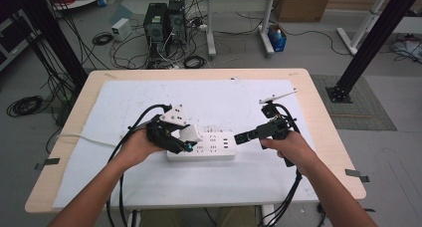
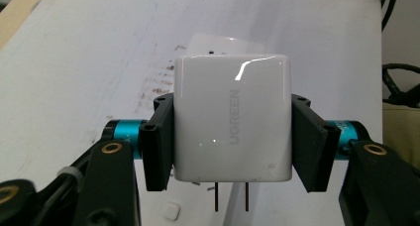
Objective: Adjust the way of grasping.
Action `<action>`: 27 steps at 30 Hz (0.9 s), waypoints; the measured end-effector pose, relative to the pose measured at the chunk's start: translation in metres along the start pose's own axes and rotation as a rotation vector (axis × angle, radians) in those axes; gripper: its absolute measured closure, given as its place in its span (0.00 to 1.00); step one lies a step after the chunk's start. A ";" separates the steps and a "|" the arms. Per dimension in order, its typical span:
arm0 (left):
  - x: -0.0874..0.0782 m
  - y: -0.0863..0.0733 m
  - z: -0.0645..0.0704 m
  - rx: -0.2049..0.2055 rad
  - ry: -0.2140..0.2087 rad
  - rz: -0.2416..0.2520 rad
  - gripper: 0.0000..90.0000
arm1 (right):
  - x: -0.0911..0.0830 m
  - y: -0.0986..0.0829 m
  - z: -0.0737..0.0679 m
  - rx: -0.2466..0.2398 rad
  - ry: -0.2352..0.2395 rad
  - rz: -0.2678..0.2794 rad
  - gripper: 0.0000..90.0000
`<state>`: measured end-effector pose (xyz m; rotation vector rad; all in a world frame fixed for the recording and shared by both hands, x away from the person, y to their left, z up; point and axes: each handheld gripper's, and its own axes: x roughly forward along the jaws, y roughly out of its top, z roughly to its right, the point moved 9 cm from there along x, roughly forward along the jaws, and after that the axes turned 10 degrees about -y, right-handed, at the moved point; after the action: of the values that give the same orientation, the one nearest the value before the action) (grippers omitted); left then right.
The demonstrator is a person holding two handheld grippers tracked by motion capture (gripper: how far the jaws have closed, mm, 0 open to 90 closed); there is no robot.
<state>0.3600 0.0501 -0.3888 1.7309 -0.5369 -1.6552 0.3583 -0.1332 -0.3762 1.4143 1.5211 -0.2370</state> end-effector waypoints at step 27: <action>0.034 0.035 0.014 0.141 -0.072 0.067 0.47 | 0.034 0.018 -0.025 0.118 0.126 -0.026 0.06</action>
<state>0.3552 -0.0003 -0.3870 1.7386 -0.7531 -1.6719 0.3665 -0.0883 -0.3811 1.5273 1.6518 -0.2613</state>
